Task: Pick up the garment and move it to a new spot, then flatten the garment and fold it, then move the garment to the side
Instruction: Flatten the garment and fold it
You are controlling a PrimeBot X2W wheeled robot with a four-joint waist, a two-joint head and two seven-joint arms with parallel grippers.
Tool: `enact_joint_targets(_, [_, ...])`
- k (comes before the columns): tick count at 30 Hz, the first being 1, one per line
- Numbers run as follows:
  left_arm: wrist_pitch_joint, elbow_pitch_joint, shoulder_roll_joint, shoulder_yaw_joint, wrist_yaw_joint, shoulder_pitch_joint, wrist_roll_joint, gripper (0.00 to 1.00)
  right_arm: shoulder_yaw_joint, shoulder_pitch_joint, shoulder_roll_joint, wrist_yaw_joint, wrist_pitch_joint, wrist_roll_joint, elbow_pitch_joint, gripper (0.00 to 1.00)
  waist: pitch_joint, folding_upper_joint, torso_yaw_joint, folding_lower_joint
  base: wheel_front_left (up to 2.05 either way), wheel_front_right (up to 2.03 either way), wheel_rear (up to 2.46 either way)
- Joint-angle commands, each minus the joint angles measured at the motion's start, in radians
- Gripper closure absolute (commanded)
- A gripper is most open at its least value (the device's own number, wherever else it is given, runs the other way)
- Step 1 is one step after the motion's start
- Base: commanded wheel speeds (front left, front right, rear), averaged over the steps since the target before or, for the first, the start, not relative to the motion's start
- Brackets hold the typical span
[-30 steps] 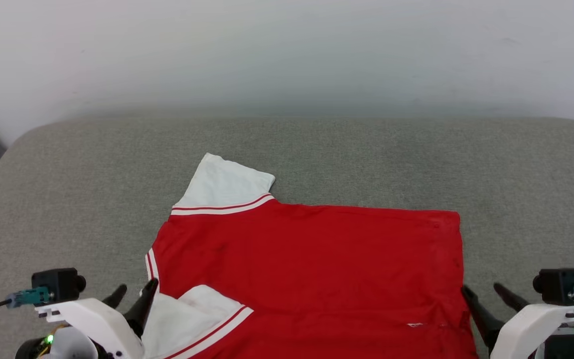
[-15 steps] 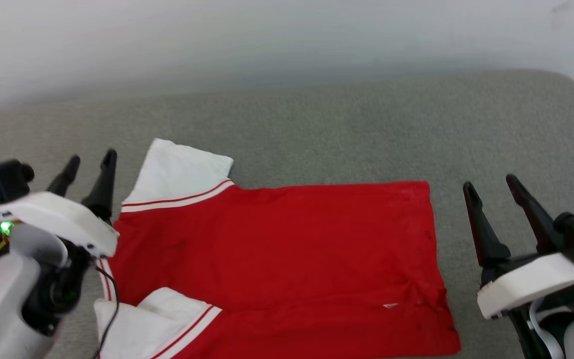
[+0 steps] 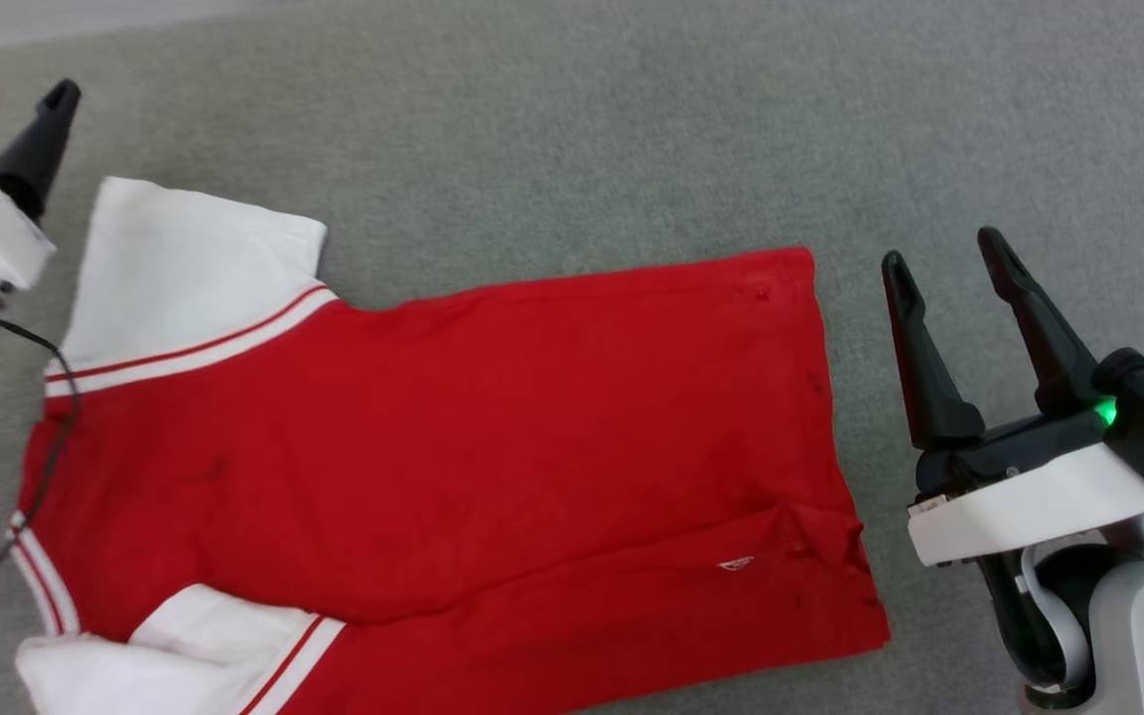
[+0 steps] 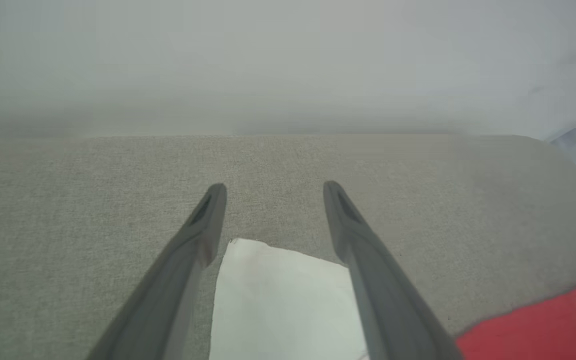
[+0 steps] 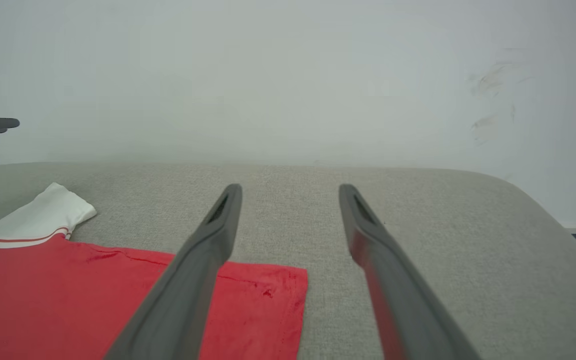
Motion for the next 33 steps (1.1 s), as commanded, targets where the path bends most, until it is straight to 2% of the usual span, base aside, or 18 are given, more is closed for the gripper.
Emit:
enact_joint_targets(1, [0.071, 0.023, 0.032, -0.017, -0.018, -0.049, 0.007, 0.0, 0.005, -0.019, 0.007, 0.0, -0.009, 0.013, 0.007, 0.0, 0.067, 0.0, -0.051, -0.0002, 0.0, 0.0, 0.0])
enact_joint_targets(7, [0.37, 0.065, 0.124, -0.08, -0.056, -0.151, -0.018, 0.0, 0.02, -0.028, 0.009, 0.0, -0.037, 0.046, 0.026, 0.0, 0.132, 0.0, -0.091, -0.0002, 0.0, 0.0, 0.0])
enact_joint_targets(12, [0.554, 0.089, 0.165, -0.11, -0.023, -0.161, -0.06, 0.0, 0.029, -0.032, 0.009, 0.0, -0.062, 0.083, 0.056, 0.0, 0.17, 0.0, -0.112, -0.0002, 0.0, 0.0, 0.0])
enact_joint_targets(14, [0.602, 0.102, 0.156, -0.123, -0.003, -0.133, -0.082, 0.0, 0.032, -0.038, 0.009, 0.0, -0.071, 0.091, 0.067, 0.0, 0.18, 0.0, -0.118, -0.0002, 0.0, 0.0, 0.0])
enact_joint_targets(15, [0.618, 0.105, 0.152, -0.126, 0.006, -0.12, -0.093, 0.07, 0.032, -0.04, 0.009, 0.0, -0.07, 0.098, 0.074, 0.0, 0.184, 0.0, -0.12, -0.0002, 0.0, 0.0, 0.0])
enact_joint_targets(16, [0.635, 0.109, 0.147, -0.131, 0.015, -0.102, -0.105, 0.49, 0.033, -0.042, 0.009, 0.0, -0.071, 0.1, 0.08, 0.0, 0.187, 0.0, -0.122, -0.0002, 0.0, 0.0, 0.0])
enact_joint_targets(17, [0.645, 0.109, 0.139, -0.136, 0.021, -0.086, -0.112, 0.72, 0.032, -0.044, 0.009, 0.0, -0.072, 0.106, 0.084, 0.0, 0.189, 0.0, -0.124, -0.0002, 0.0, 0.0, 0.0])
enact_joint_targets(18, [0.647, 0.111, 0.131, -0.137, 0.024, -0.073, -0.122, 1.0, 0.031, -0.045, 0.009, 0.0, -0.069, 0.112, 0.09, 0.0, 0.192, 0.0, -0.124, -0.0002, 0.0, 0.0, 0.0])
enact_joint_targets(25, [0.592, 0.114, 0.083, -0.133, 0.012, -0.073, -0.123, 1.0, 0.006, -0.075, 0.009, 0.0, 0.002, 0.141, 0.136, 0.0, 0.182, 0.0, -0.103, -0.0002, 0.0, 0.0, 0.0])
enact_joint_targets(29, [0.557, 0.105, 0.07, -0.134, -0.008, -0.125, -0.09, 1.0, -0.024, -0.112, 0.009, 0.0, 0.175, 0.181, 0.201, 0.0, 0.168, 0.0, -0.068, -0.0002, 0.0, 0.0, 0.0])
enact_joint_targets(33, [0.527, 0.061, 0.046, -0.143, -0.03, -0.192, -0.045, 1.0, -0.035, -0.154, -0.025, 0.0, 0.38, 0.189, 0.232, 0.0, 0.169, 0.0, -0.006, -0.0002, 0.0, 0.0, 0.0])
